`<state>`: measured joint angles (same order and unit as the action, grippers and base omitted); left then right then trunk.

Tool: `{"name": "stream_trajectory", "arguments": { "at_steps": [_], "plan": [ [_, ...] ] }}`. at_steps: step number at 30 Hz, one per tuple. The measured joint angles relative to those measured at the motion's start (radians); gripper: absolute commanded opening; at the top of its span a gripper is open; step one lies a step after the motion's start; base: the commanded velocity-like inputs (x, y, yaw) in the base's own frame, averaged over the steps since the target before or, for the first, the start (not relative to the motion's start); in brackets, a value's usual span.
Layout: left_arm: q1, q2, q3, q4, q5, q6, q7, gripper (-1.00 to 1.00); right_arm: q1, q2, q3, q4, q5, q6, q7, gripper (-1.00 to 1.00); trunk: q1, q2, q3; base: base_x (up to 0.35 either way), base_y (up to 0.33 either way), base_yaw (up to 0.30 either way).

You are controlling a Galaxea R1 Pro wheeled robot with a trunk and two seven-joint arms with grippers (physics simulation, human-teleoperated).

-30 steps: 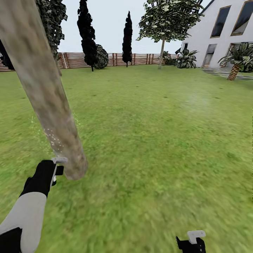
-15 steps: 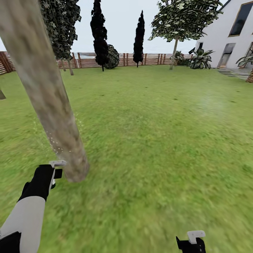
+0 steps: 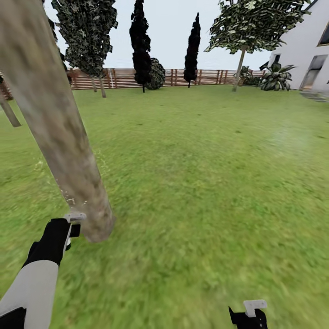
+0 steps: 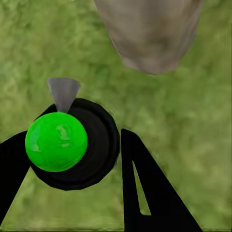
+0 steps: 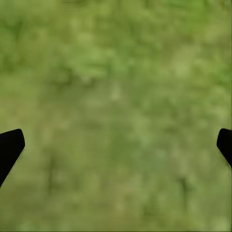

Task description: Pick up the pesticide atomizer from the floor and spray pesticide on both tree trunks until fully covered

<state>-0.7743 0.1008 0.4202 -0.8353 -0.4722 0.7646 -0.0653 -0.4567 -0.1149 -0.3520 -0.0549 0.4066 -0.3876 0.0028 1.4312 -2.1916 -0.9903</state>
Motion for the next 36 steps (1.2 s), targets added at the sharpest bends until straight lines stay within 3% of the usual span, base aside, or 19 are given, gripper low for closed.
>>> {"name": "stream_trajectory", "arguments": {
  "at_steps": [13,28,36],
  "plan": [
    [0.021,-0.006,0.000,0.000,0.004,0.000,0.048,-1.00,0.000,0.002,0.000,0.000,0.000,0.000,0.000,1.00,0.000,0.000,0.000,0.157,-0.233,0.266],
    [-0.004,-0.010,-0.006,-0.018,0.005,0.011,0.041,-1.00,0.000,0.001,0.000,0.000,0.000,0.001,0.000,1.00,0.000,0.000,0.000,-0.087,-0.252,0.072],
    [-0.132,-0.011,-0.012,-0.019,0.004,0.073,0.041,-1.00,0.000,0.002,0.000,0.000,0.000,0.002,0.000,1.00,0.000,0.000,0.000,0.093,-0.089,0.276]
  ]
}}
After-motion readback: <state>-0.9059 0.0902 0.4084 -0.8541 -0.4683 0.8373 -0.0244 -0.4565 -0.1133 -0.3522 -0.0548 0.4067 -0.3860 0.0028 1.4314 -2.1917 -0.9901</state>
